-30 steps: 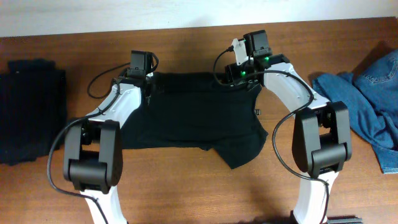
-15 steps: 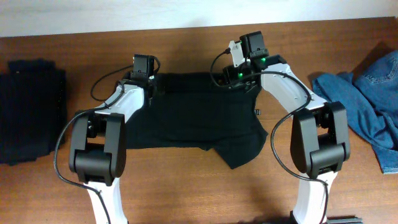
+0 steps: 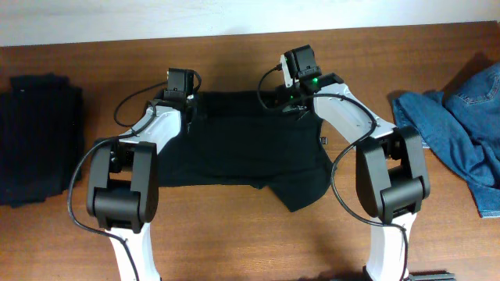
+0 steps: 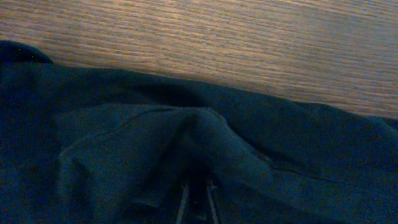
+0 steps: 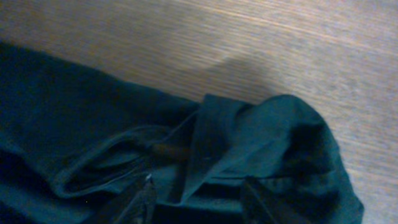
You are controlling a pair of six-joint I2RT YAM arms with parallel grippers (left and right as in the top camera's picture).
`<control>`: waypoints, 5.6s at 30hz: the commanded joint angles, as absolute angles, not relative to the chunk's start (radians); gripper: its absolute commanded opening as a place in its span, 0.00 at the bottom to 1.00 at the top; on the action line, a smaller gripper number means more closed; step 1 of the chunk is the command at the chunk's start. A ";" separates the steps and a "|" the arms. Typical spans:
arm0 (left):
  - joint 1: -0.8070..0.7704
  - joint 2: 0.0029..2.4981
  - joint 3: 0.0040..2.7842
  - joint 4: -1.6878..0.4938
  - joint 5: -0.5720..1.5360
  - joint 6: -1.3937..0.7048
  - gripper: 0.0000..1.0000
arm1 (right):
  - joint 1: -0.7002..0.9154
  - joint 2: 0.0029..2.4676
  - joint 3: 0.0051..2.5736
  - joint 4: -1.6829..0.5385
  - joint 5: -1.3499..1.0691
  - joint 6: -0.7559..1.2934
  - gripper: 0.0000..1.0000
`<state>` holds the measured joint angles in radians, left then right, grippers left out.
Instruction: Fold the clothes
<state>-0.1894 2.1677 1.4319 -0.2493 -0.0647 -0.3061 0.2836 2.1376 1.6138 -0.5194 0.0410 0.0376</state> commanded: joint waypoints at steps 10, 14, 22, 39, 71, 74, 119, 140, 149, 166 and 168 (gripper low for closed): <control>-0.186 2.192 1.441 -0.248 -0.076 -0.294 0.11 | 0.290 2.211 1.624 -0.493 0.087 0.114 0.46; -0.186 2.192 1.441 -0.247 -0.076 -0.294 0.11 | 0.290 2.219 1.624 -0.484 0.088 0.114 0.46; -0.186 2.192 1.441 -0.247 -0.076 -0.294 0.11 | 0.290 2.218 1.625 -0.448 0.091 0.114 0.06; -0.186 2.192 1.441 -0.252 -0.076 -0.294 0.11 | 0.288 2.212 1.728 -0.402 0.091 0.114 0.04; -0.181 2.110 1.516 -0.223 -0.098 -0.185 0.59 | 0.193 2.140 1.752 -0.282 -0.038 0.113 0.99; -0.180 2.041 1.567 -0.225 -0.113 -0.184 0.62 | 0.189 2.080 1.752 -0.355 -0.035 0.110 0.99; -0.180 2.135 1.586 -0.511 -0.129 -0.189 0.57 | 0.250 2.236 1.684 -0.785 -0.147 0.087 0.04; -0.180 2.145 1.587 -0.490 -0.210 -0.189 0.57 | 0.250 2.237 1.615 -0.743 -0.147 0.087 0.04; -0.180 2.145 1.586 -0.487 -0.211 -0.188 0.57 | 0.250 2.237 1.613 -0.740 -0.147 0.087 0.04; -0.178 2.193 1.587 -0.499 -0.246 -0.187 0.44 | 0.250 2.237 1.613 -0.740 -0.147 0.087 0.04; -0.178 2.194 1.586 -0.503 -0.268 -0.187 0.44 | 0.250 2.237 1.613 -0.740 -0.147 0.087 0.04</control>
<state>-0.1856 2.1857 1.5879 -0.5053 -0.2276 -0.1944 0.2451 2.2265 1.6424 -0.7391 -0.1413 0.0822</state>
